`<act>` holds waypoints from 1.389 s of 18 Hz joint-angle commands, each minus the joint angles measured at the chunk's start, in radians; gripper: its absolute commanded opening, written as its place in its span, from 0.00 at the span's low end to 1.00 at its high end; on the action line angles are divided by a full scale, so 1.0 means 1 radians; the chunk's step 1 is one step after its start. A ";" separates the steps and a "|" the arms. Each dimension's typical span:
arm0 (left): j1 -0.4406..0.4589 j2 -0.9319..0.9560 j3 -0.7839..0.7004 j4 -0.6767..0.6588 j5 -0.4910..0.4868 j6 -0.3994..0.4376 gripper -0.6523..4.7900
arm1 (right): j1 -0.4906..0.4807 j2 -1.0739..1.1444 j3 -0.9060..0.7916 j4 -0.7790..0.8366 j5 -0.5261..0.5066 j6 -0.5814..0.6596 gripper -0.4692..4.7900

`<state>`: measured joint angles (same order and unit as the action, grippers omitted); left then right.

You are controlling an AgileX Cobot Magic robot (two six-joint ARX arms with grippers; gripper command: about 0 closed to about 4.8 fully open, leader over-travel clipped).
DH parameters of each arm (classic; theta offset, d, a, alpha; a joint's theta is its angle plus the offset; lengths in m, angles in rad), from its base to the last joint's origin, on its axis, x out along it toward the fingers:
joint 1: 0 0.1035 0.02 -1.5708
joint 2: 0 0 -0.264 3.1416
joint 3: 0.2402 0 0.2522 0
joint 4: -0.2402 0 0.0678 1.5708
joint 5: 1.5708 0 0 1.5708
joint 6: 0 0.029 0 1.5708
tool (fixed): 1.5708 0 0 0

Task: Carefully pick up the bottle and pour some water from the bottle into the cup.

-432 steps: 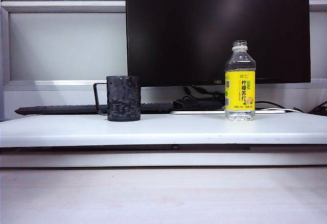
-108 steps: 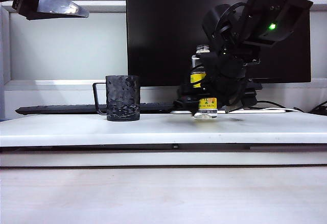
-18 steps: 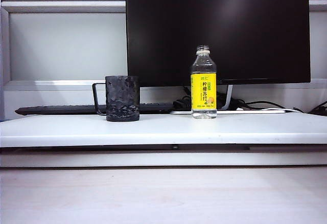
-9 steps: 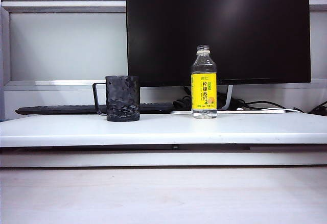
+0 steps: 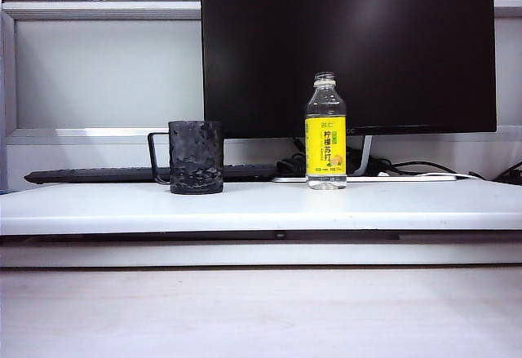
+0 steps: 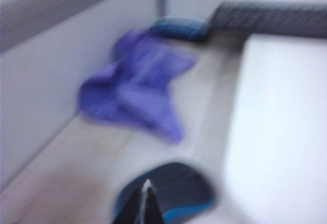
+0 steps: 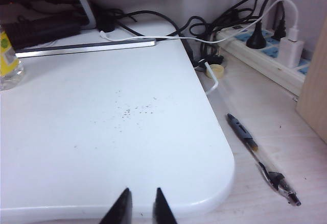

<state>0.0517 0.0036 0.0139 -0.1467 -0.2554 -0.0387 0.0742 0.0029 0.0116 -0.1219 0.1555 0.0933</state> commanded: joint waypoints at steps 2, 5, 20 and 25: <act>-0.002 0.000 -0.005 0.052 0.123 0.002 0.11 | -0.001 0.000 -0.004 0.105 -0.001 0.004 0.21; -0.001 0.000 -0.005 0.053 0.124 0.002 0.11 | 0.000 0.000 -0.004 0.218 -0.001 0.004 0.21; 0.000 0.000 -0.005 0.050 0.151 0.002 0.11 | 0.083 0.000 -0.004 0.171 -0.008 0.004 0.21; 0.000 0.000 -0.005 0.050 0.151 0.002 0.11 | 0.084 0.000 -0.004 0.171 -0.008 0.004 0.21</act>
<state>0.0517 0.0032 0.0086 -0.1085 -0.1078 -0.0387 0.1574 0.0029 0.0116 0.0353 0.1520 0.0933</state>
